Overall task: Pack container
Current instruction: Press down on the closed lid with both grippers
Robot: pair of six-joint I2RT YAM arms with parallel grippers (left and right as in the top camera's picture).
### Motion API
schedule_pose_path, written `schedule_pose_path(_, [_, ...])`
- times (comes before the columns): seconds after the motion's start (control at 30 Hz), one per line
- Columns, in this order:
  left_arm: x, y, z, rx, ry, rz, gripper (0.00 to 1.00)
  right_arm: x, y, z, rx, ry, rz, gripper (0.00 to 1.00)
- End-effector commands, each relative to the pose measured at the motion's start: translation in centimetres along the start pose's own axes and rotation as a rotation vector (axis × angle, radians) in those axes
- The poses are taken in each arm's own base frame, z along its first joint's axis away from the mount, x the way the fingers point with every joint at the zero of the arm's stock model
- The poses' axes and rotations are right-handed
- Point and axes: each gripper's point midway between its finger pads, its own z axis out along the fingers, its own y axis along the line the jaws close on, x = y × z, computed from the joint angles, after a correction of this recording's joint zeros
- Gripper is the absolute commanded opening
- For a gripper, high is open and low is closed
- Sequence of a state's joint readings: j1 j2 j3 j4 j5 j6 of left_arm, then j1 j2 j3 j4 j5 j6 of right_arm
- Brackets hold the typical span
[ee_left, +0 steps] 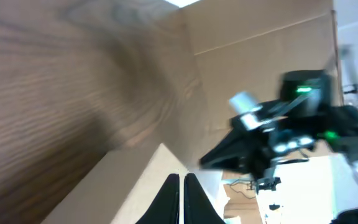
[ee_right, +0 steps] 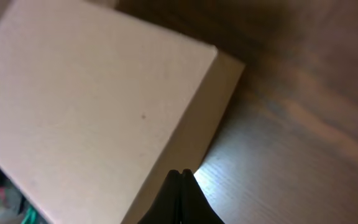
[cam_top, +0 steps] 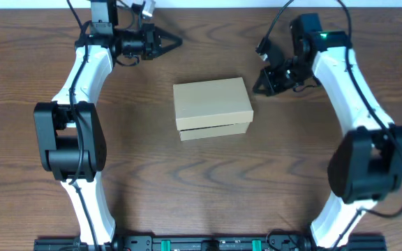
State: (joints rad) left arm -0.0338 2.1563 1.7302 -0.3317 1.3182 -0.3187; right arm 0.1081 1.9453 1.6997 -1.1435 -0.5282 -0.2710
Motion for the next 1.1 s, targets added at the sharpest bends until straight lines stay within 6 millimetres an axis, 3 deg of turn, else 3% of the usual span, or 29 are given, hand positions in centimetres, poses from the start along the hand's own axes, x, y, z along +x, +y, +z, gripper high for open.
schedule_pose_path(0.0, [-0.1,-1.1,-0.5,-0.029,-0.003,0.129,0.05,-1.5,2.1,-4.0,0.055,-0.113,-0.067,0.01])
schedule_pose_path(0.13, [2.2,0.0,-0.6,-0.07,0.056,0.104,0.06,-1.8,5.2,-5.6,0.05,-0.156,-0.139,0.01])
schedule_pose_path(0.3, [5.7,1.9,-1.9,-0.254,0.157,0.092,0.06,-0.7,8.1,-4.1,0.012,-0.094,-0.185,0.01])
schedule_pose_path(0.47, [7.5,-1.2,-4.6,-0.393,0.218,0.23,0.06,-0.8,9.6,-3.4,-0.001,-0.088,-0.16,0.01])
schedule_pose_path(0.67, [9.8,-5.5,-7.2,-0.527,0.276,0.372,0.06,-0.4,9.6,-2.6,0.079,-0.06,-0.085,0.02])
schedule_pose_path(0.83, [12.6,-5.9,-5.3,-0.556,0.368,0.423,0.06,1.2,9.8,-0.8,0.161,0.004,-0.056,0.01])
schedule_pose_path(1.07, [15.1,-2.9,-2.2,-0.634,0.448,0.442,0.06,4.6,8.5,1.9,0.17,0.111,-0.006,0.02])
